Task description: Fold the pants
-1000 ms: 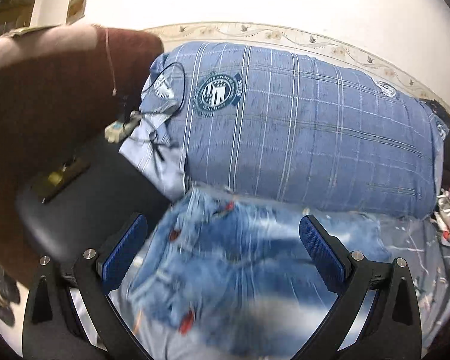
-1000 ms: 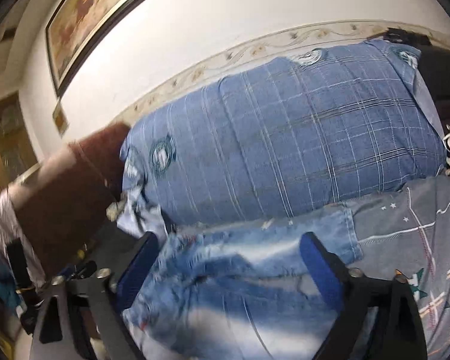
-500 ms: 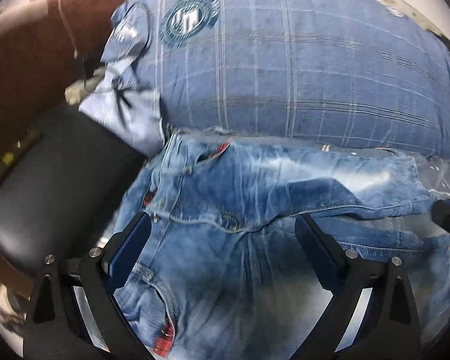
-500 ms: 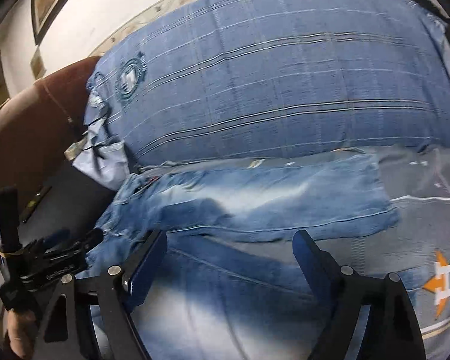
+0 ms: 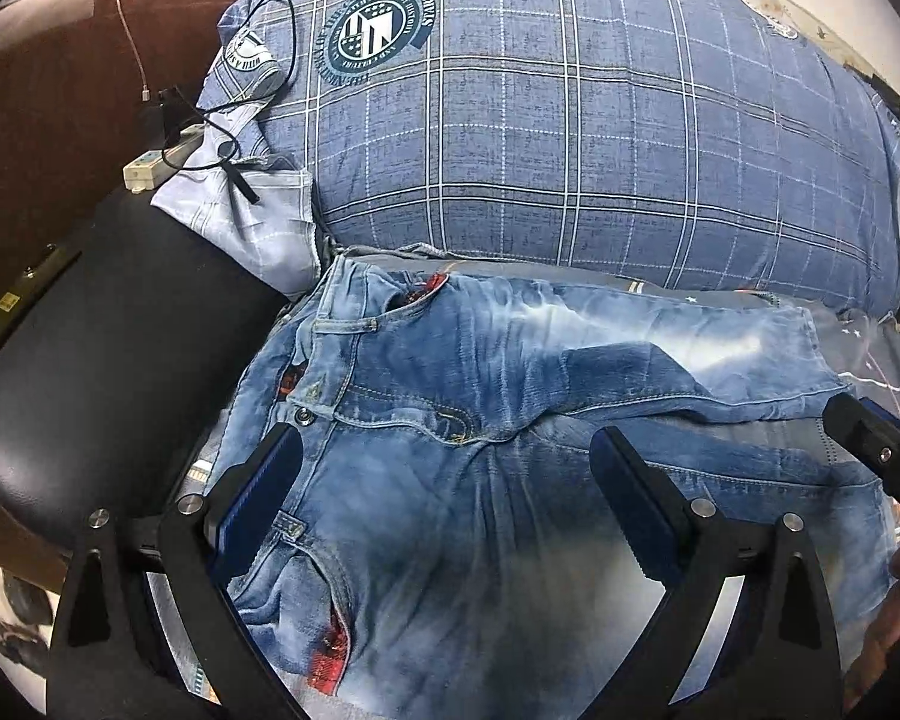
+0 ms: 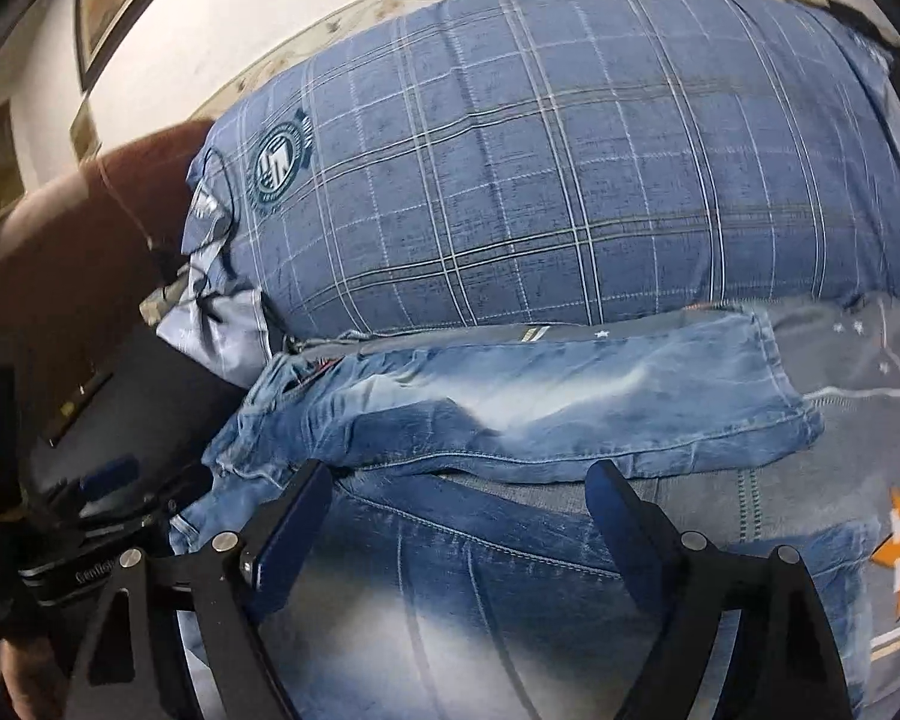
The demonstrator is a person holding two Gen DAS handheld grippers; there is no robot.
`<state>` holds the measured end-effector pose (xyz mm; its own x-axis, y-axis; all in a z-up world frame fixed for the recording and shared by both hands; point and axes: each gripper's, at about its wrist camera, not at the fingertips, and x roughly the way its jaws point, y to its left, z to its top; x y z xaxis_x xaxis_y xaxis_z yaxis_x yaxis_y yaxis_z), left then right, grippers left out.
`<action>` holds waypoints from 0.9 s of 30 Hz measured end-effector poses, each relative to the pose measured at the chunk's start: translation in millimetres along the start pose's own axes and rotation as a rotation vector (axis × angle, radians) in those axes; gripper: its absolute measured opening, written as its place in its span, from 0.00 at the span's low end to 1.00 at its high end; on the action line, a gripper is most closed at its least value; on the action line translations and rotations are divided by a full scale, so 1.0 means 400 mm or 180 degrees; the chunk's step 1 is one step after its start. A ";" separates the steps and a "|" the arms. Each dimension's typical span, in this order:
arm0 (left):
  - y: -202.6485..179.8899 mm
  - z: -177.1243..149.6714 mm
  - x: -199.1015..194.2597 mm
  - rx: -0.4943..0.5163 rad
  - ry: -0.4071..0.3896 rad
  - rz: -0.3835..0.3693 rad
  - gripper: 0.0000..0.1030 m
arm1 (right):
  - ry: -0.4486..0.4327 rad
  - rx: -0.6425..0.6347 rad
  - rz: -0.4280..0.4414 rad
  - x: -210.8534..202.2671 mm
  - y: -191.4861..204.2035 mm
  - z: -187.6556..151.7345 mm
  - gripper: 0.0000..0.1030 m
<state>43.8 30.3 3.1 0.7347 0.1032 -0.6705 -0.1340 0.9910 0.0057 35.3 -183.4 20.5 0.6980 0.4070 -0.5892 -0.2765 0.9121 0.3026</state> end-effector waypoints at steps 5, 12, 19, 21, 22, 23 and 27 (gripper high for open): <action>0.005 -0.001 0.001 -0.0023 0.0006 0.0057 0.95 | 0.0127 0.0137 0.0122 0.015 -0.026 -0.003 0.83; 0.004 -0.004 0.010 -0.0036 0.0037 0.0090 0.95 | 0.0160 0.0208 0.0113 0.005 -0.038 -0.012 0.83; -0.005 -0.009 0.021 -0.0020 0.0088 0.0100 0.95 | 0.0118 0.0299 0.0101 -0.005 -0.060 -0.009 0.78; -0.008 -0.010 0.023 -0.0013 0.0094 0.0101 0.95 | 0.0132 0.0284 0.0092 -0.003 -0.059 -0.009 0.75; -0.007 -0.010 0.023 -0.0018 0.0102 0.0080 0.95 | 0.0134 0.0279 0.0089 -0.002 -0.058 -0.010 0.75; -0.006 -0.009 0.023 -0.0032 0.0107 0.0063 0.95 | 0.0135 0.0282 0.0094 -0.001 -0.058 -0.009 0.75; 0.003 -0.006 0.025 -0.0114 0.0132 -0.0047 0.95 | 0.0101 0.0297 0.0111 -0.008 -0.067 0.000 0.74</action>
<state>49.4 32.3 -5.4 0.7085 0.0842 -0.7006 -0.1475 0.9886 -0.0303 40.4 -209.1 14.4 0.6672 0.4412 -0.6001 -0.2366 0.8895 0.3908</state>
